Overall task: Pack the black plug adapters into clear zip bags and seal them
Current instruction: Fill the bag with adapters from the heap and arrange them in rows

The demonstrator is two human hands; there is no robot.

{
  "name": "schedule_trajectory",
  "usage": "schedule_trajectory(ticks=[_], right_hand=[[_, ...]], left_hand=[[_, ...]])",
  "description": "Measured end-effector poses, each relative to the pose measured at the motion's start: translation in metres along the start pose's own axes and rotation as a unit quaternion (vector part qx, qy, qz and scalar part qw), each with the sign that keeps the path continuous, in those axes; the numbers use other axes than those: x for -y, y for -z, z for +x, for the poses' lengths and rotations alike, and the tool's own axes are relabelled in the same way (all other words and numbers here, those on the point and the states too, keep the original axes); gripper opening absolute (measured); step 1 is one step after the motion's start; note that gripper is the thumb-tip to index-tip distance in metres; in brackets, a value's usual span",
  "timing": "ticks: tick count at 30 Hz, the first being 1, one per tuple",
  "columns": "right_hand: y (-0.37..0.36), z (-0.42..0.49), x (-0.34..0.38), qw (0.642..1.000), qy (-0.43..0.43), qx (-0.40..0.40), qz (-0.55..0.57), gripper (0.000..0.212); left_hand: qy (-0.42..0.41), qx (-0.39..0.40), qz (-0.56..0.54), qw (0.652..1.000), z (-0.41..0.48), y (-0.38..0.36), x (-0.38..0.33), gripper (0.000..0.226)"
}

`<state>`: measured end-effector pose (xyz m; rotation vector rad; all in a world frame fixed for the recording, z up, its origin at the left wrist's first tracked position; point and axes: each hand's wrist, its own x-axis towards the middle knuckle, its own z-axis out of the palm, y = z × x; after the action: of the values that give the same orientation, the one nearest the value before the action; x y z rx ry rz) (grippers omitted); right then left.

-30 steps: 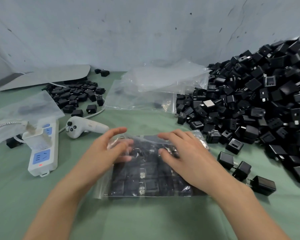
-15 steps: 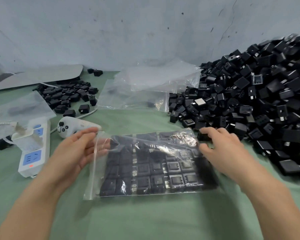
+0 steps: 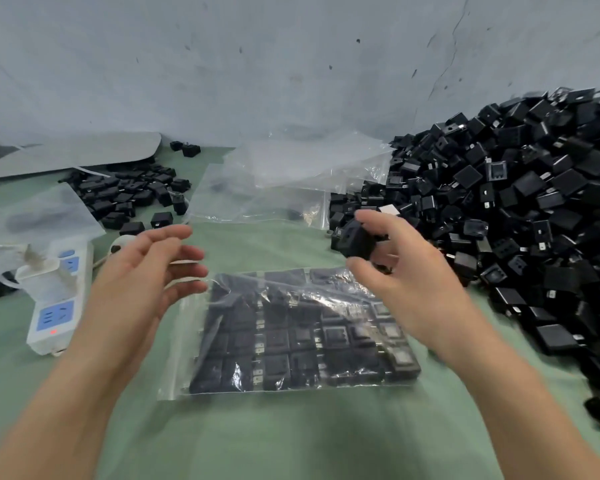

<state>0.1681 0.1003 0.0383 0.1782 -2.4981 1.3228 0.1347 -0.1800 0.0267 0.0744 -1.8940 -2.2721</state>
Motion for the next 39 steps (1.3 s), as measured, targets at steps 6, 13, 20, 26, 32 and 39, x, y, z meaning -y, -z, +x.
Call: schedule_trajectory(ticks=[6,13,20,26,32,39], right_hand=[[-0.075,0.003,0.037,0.989,0.128,0.065,0.034,0.051],[-0.088,0.009,0.026,0.989,0.12,0.09,0.019,0.057],[-0.067,0.013,-0.015,0.988,0.046,0.047,-0.138,0.035],[-0.068,0.01,-0.015,0.979,0.045,0.089,-0.176,0.036],[-0.067,0.009,-0.013,0.979,0.041,0.091,-0.176,0.037],[-0.066,0.009,-0.012,0.978,0.042,0.099,-0.179,0.036]], left_hand=[[-0.019,0.18,0.07,0.981,-0.029,-0.042,-0.004,0.04],[-0.046,0.045,0.109,0.992,-0.008,0.002,-0.001,0.026],[0.018,-0.075,0.352,0.933,0.018,0.054,0.047,0.023],[0.017,0.099,0.39,0.915,0.017,0.053,0.043,0.025],[-0.004,0.118,0.313,0.943,0.011,0.035,0.047,0.078],[-0.048,0.105,0.303,0.946,0.011,0.036,0.045,0.064]])
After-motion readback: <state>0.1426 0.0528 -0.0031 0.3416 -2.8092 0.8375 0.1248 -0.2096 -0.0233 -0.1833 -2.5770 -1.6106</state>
